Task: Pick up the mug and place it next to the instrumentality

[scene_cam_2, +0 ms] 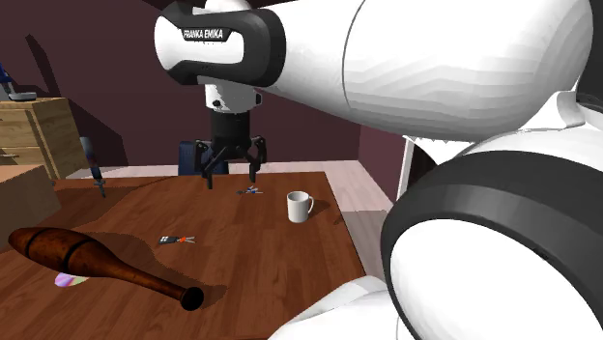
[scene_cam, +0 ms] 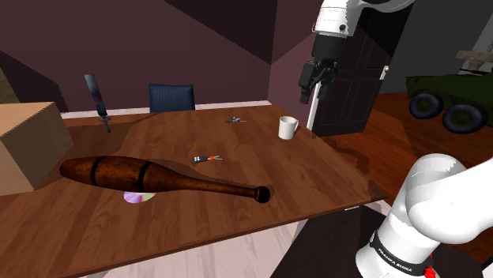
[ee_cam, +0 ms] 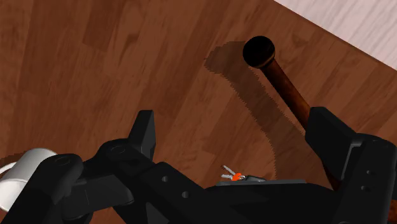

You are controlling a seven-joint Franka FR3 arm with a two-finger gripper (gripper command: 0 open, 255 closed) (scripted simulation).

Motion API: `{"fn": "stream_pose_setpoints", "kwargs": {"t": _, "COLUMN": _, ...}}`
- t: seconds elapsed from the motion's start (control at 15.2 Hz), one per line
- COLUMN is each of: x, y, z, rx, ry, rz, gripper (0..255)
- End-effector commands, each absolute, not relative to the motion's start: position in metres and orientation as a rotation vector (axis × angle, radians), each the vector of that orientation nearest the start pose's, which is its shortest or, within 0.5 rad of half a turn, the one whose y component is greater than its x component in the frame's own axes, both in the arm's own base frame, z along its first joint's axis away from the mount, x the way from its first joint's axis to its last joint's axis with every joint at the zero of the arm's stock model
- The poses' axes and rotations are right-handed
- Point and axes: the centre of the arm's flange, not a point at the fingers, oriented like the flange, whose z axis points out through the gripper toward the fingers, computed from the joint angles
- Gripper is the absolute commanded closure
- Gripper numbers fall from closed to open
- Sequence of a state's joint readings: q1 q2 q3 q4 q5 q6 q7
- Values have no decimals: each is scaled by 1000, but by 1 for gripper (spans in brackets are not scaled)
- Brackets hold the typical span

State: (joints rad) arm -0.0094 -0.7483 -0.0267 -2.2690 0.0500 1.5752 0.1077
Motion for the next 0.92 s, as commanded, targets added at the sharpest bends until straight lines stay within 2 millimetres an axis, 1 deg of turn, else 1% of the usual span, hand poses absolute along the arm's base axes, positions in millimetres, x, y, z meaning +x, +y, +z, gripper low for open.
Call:
{"fn": "stream_pose_setpoints", "kwargs": {"t": 0.0, "x": 318, "y": -9, "z": 620, "rx": -3063, "ry": 209, "rz": -79, "gripper": 0}}
{"fn": "stream_pose_setpoints", "kwargs": {"t": 0.86, "x": 409, "y": -117, "z": 529, "rx": -3111, "ry": 198, "rz": -58, "gripper": 0}}
